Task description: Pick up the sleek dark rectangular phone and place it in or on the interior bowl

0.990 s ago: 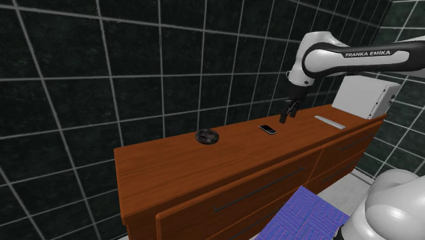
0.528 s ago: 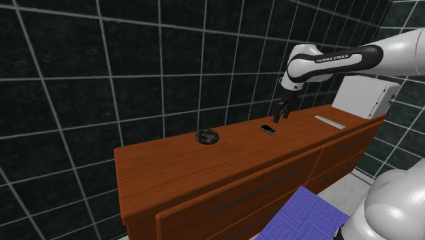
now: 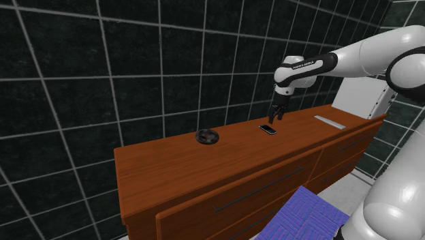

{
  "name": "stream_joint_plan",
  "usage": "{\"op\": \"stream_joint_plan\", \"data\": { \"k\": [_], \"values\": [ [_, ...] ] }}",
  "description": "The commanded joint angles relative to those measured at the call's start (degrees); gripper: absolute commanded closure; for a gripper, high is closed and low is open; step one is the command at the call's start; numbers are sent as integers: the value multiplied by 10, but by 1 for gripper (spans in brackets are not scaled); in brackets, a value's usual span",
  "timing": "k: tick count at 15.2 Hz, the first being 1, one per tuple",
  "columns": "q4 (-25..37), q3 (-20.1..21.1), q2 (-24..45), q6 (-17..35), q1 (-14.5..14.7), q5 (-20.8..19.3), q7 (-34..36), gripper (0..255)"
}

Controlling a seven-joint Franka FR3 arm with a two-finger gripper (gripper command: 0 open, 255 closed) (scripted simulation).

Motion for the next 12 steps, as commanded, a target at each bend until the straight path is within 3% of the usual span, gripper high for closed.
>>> {"op": "stream_joint_plan", "data": {
  "k": [1, 10, 12],
  "values": [
    [39, -8, 51, 4, -7, 23, -24, 0],
    [237, -7, 264, -18, -76, 116, -104, 0],
    [229, -5, 269, -5, -76, 118, -106, 0]
  ]
}}
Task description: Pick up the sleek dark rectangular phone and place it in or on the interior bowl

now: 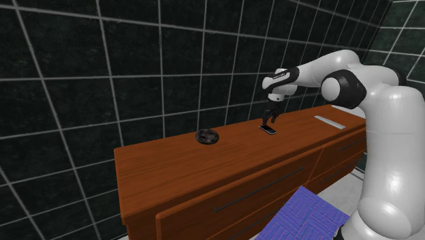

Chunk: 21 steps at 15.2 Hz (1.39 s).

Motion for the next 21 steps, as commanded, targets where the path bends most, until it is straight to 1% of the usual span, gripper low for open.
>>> {"op": "stream_joint_plan", "data": {
  "k": [1, 6, 13, 14, 21],
  "values": [
    [-3, 2, 9, 11, -2, 4, -3, 0],
    [-20, 6, 22, 41, -2, 11, -7, 0],
    [-20, 6, 22, 40, -2, 11, -7, 0],
    [-20, 6, 22, 40, -2, 11, -7, 255],
    [-22, 5, 21, 41, -3, 11, -8, 255]
  ]
}}
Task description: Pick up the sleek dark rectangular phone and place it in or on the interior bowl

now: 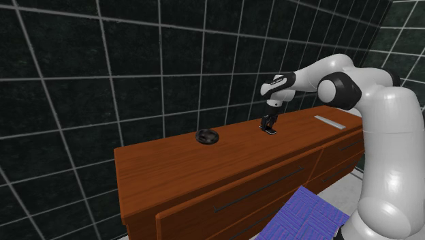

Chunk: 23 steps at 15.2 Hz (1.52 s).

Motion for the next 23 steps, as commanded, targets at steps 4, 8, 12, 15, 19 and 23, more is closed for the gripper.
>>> {"op": "stream_joint_plan", "data": {
  "k": [4, 8, 12, 15, 19, 23],
  "values": [
    [7, -1, -5, -13, 1, -3, 3, 255],
    [20, -5, -18, -38, 2, -9, 8, 255],
    [35, -7, -29, -63, 3, -15, 12, 255],
    [48, -9, -36, -83, 4, -19, 15, 255],
    [68, -11, -44, -110, 4, -23, 18, 255],
    [90, -13, -51, -137, 3, -27, 22, 255]
  ]
}}
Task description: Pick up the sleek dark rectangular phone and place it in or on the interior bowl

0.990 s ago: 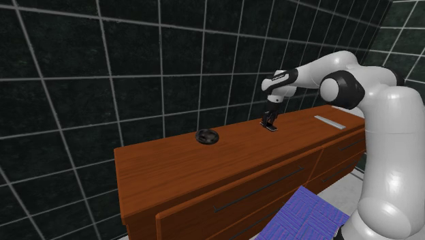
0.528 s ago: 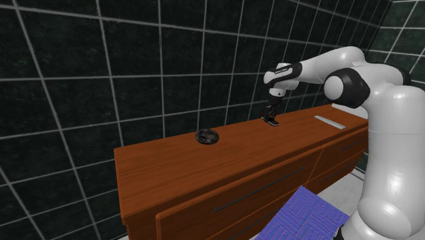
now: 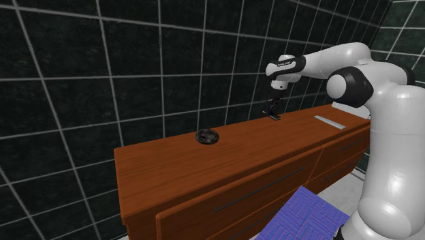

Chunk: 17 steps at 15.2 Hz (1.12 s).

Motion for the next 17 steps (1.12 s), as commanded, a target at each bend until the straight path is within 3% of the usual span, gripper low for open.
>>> {"op": "stream_joint_plan", "data": {
  "k": [1, 3, 10, 17],
  "values": [
    [10, -1, -4, -14, 0, -2, 2, 255],
    [18, -1, -5, -23, 0, -3, 3, 255],
    [-23, 22, -38, -6, 66, -18, 90, 255],
    [-26, 50, -44, -1, 125, -24, 176, 255]
  ]
}}
